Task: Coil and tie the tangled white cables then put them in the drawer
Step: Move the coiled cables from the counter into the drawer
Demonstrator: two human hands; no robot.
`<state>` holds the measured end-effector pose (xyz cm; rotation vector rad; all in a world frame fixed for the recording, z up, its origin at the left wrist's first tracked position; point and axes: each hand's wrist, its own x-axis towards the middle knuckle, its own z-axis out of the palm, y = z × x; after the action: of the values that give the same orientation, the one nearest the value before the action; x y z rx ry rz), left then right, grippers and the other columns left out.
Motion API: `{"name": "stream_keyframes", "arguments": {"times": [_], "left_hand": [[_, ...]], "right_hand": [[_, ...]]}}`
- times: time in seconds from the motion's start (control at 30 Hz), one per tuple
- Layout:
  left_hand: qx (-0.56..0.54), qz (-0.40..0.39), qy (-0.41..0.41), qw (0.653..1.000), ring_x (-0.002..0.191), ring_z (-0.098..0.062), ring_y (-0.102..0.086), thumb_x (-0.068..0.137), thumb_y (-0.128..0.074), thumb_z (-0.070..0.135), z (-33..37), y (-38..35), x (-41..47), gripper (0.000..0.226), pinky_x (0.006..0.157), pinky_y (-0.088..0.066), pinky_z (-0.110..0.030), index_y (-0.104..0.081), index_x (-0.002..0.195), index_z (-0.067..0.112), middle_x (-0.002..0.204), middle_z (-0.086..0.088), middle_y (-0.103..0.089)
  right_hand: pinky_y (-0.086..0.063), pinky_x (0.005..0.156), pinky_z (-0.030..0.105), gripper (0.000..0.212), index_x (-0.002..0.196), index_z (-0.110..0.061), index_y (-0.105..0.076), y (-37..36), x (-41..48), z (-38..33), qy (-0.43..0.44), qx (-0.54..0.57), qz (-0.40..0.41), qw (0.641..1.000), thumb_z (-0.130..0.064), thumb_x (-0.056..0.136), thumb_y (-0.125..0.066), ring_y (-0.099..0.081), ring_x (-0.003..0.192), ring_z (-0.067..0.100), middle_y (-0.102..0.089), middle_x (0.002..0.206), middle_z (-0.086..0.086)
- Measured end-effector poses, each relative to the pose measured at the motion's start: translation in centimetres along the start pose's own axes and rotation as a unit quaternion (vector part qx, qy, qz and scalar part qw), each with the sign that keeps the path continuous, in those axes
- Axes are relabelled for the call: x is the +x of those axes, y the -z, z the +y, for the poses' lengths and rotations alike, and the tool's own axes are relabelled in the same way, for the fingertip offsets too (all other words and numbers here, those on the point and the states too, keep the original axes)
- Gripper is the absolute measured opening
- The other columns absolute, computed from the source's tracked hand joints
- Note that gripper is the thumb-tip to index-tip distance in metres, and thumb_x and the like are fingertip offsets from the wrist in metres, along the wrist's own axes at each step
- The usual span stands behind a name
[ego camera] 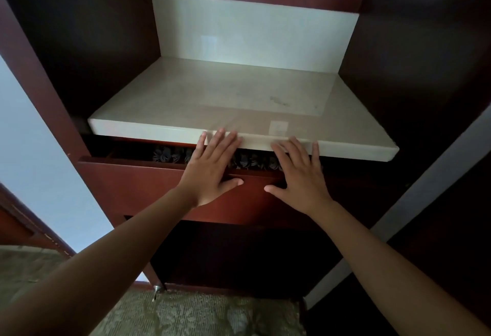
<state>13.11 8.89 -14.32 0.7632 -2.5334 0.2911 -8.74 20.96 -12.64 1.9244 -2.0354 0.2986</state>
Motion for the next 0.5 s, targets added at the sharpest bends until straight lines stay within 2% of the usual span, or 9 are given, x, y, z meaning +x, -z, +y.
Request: {"name": "stream_keyframes", "arguments": {"times": [0.1, 0.17, 0.3, 0.4, 0.5], "left_hand": [[0.015, 0.006, 0.011, 1.000, 0.150, -0.027, -0.011, 0.085, -0.046, 0.061, -0.4, -0.7, 0.7, 0.089, 0.120, -0.005, -0.054, -0.019, 0.155, 0.013, 0.160, -0.007, -0.023], [0.029, 0.028, 0.008, 0.999, 0.147, -0.029, -0.021, 0.082, -0.057, 0.055, -0.5, -1.2, 1.1, 0.090, 0.119, -0.012, -0.056, -0.022, 0.153, 0.012, 0.157, -0.009, -0.028], [0.039, 0.084, 0.040, 0.995, 0.135, -0.031, -0.037, 0.068, -0.079, 0.045, -0.4, -1.9, 2.2, 0.098, 0.117, -0.021, -0.053, -0.033, 0.149, 0.012, 0.145, -0.011, -0.042], [0.044, 0.121, 0.052, 0.990, 0.125, -0.030, -0.042, 0.061, -0.084, 0.040, -0.2, -2.3, 2.9, 0.096, 0.115, -0.023, -0.050, -0.041, 0.143, 0.016, 0.134, -0.010, -0.047], [0.058, 0.145, 0.061, 0.986, 0.120, -0.028, -0.040, 0.058, -0.086, 0.042, -0.4, -2.4, 3.3, 0.094, 0.111, -0.024, -0.047, -0.043, 0.138, 0.019, 0.128, -0.008, -0.048]], "right_hand": [[0.010, 0.118, 0.057, 0.108, 0.156, -0.022, -0.011, -0.1, 1.0, 1.0, -0.018, -0.016, 0.020, 1.000, -0.059, 0.074, -0.071, 0.002, 0.151, 0.023, -0.005, 0.163, 0.008], [0.009, 0.118, 0.058, 0.108, 0.156, -0.020, -0.012, -0.2, 1.7, 1.6, -0.039, -0.018, 0.014, 0.999, -0.057, 0.074, -0.072, -0.003, 0.151, 0.024, -0.012, 0.163, 0.006], [-0.007, 0.118, 0.061, 0.100, 0.150, -0.016, -0.030, -0.8, 2.5, 2.4, -0.039, -0.039, 0.045, 0.997, -0.048, 0.069, -0.080, -0.028, 0.144, 0.027, -0.035, 0.152, 0.005], [-0.016, 0.117, 0.058, 0.094, 0.146, -0.016, -0.036, -1.6, 2.6, 2.6, -0.032, -0.051, 0.089, 0.994, -0.041, 0.067, -0.082, -0.036, 0.137, 0.027, -0.041, 0.146, 0.005], [-0.019, 0.117, 0.054, 0.090, 0.145, -0.016, -0.038, -2.1, 2.6, 2.7, -0.028, -0.058, 0.117, 0.991, -0.038, 0.068, -0.081, -0.039, 0.135, 0.027, -0.043, 0.144, 0.005]]}}
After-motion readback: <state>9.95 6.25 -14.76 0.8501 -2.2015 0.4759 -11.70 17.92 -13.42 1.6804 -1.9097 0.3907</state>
